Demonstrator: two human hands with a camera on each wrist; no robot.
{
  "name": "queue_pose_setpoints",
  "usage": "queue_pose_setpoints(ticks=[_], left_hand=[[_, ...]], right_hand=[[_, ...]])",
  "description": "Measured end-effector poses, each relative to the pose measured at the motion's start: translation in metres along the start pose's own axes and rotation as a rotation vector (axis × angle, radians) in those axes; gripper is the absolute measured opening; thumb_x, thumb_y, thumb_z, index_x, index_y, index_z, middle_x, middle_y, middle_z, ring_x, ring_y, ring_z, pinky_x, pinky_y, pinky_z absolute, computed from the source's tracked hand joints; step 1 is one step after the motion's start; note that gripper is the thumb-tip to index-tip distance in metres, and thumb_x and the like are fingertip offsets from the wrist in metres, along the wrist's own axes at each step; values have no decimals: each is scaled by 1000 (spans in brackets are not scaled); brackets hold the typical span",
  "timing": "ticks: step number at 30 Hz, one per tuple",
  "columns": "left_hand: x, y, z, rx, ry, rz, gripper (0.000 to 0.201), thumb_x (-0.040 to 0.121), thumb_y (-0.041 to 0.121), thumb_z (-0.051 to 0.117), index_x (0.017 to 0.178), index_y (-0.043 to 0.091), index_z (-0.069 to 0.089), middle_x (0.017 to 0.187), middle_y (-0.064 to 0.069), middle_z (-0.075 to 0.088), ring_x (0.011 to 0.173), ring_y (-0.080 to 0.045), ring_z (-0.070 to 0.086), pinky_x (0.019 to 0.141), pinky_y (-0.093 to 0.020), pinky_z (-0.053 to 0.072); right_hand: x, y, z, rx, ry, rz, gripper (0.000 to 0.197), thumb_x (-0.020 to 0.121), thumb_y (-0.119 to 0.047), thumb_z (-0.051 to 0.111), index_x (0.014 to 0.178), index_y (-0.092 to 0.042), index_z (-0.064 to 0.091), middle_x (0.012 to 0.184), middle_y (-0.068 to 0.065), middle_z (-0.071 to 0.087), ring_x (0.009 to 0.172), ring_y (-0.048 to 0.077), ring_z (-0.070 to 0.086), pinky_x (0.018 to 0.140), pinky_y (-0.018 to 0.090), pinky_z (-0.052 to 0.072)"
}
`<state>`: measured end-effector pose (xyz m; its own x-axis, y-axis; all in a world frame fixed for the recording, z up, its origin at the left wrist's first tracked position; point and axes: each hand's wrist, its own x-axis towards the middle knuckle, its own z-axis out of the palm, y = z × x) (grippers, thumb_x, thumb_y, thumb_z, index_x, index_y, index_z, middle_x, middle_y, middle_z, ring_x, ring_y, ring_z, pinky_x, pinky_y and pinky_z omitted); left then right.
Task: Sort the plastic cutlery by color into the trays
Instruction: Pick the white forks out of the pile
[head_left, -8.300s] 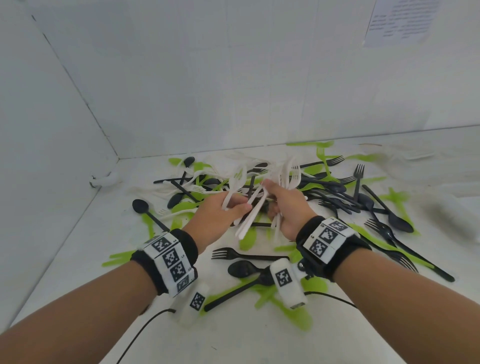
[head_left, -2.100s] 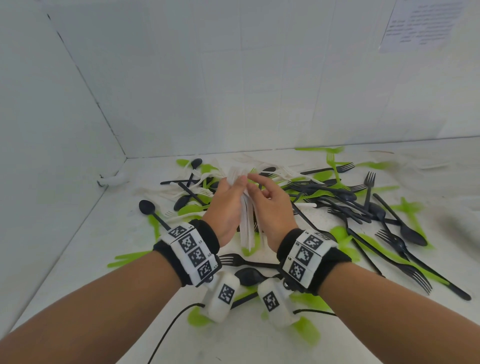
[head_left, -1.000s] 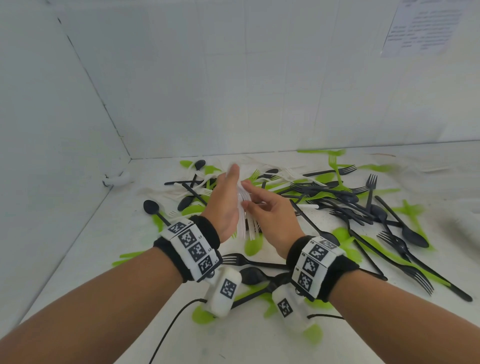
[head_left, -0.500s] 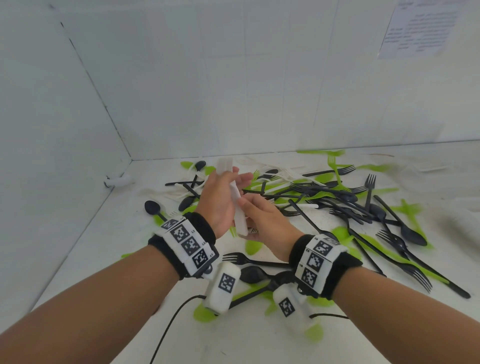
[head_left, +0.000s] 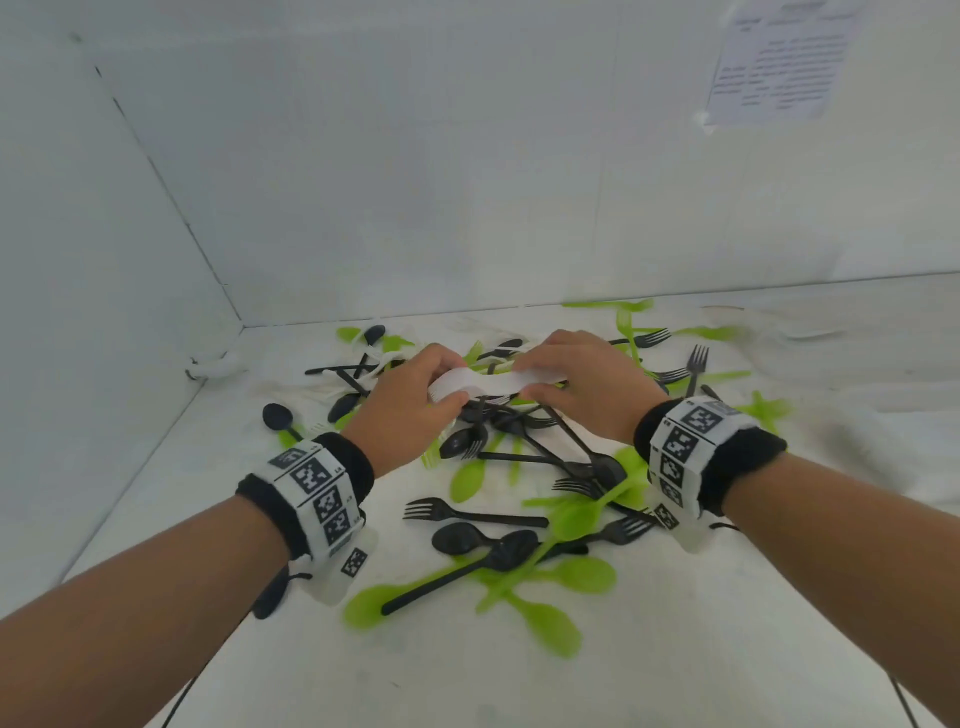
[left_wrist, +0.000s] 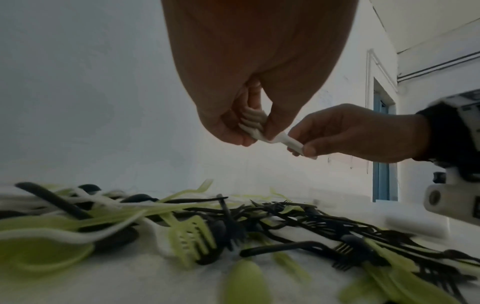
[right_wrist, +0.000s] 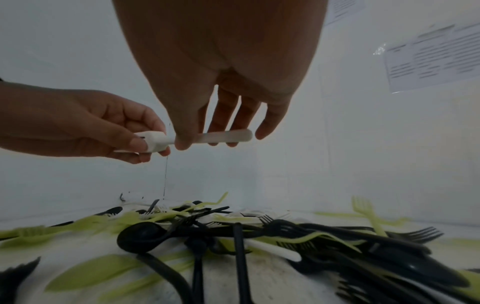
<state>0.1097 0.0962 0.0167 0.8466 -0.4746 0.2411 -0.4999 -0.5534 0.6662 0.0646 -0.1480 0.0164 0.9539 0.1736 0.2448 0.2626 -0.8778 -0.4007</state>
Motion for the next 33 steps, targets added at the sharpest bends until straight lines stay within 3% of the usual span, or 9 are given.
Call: queue_pose_setpoints(ticks=[3, 5, 9, 15, 19, 22, 27, 30, 33], left_hand=[[5, 16, 20, 25, 31, 38, 22, 96, 20, 65, 116, 23, 57, 102, 8, 65, 84, -5, 61, 68, -13, 47], [10, 25, 32, 16, 31, 59, 23, 95, 19, 65, 116, 23, 58, 101, 9, 66, 81, -1, 60, 66, -10, 43], [20, 41, 59, -2, -29, 82, 24, 96, 22, 64, 119, 24, 57, 103, 11, 65, 81, -3, 60, 67, -16, 43], [59, 63, 92, -31, -112, 136, 22, 95, 23, 66, 115, 26, 57, 104, 12, 66, 86, -6, 61, 74, -24, 49], [86, 81, 120, -35, -178, 186, 21, 95, 25, 66, 113, 28, 56, 103, 13, 66, 87, -3, 61, 70, -12, 44], [106, 99, 140, -22, -216, 223, 22, 96, 26, 66, 116, 26, 56, 106, 12, 65, 89, -5, 61, 72, -12, 43], [138, 136, 186, -52, -235, 241, 21, 95, 21, 65, 114, 24, 55, 103, 9, 65, 83, -12, 64, 63, -11, 46], [159, 161, 219, -53, -228, 217, 22, 94, 21, 66, 114, 23, 57, 102, 9, 64, 82, -6, 61, 62, -8, 44], [177, 187, 252, -50, -217, 177, 21, 94, 21, 67, 112, 25, 57, 99, 10, 65, 80, -3, 61, 61, -10, 44]], right_hand=[[-11, 11, -12, -80, -6, -11, 29, 97, -37, 63, 126, -33, 64, 115, -5, 60, 109, 21, 54, 91, 35, 43], [-18, 16, -18, -108, -21, -19, 35, 96, -39, 63, 130, -32, 61, 118, -3, 59, 108, 22, 56, 92, 37, 44], [-28, 25, -26, -151, -112, 20, 41, 98, -50, 57, 136, -36, 56, 121, -6, 59, 111, 20, 58, 90, 39, 49], [-38, 63, -53, -213, -116, 145, 36, 99, -47, 57, 132, -36, 60, 118, -7, 60, 111, 20, 59, 88, 38, 49], [-57, 92, -75, -243, -122, 246, 36, 100, -44, 58, 133, -31, 62, 129, -4, 60, 119, 20, 57, 95, 38, 47], [-73, 122, -91, -240, -104, 308, 34, 100, -42, 58, 133, -33, 63, 124, -5, 62, 116, 19, 57, 94, 38, 47], [-87, 171, -119, -236, -85, 390, 32, 99, -43, 58, 130, -35, 63, 121, -4, 61, 112, 22, 59, 93, 40, 48], [-94, 207, -141, -229, -87, 397, 31, 99, -41, 59, 129, -34, 63, 121, -5, 61, 112, 21, 57, 90, 35, 45], [-101, 248, -164, -222, -122, 393, 30, 99, -40, 60, 127, -34, 63, 119, -5, 60, 111, 20, 57, 92, 37, 46]])
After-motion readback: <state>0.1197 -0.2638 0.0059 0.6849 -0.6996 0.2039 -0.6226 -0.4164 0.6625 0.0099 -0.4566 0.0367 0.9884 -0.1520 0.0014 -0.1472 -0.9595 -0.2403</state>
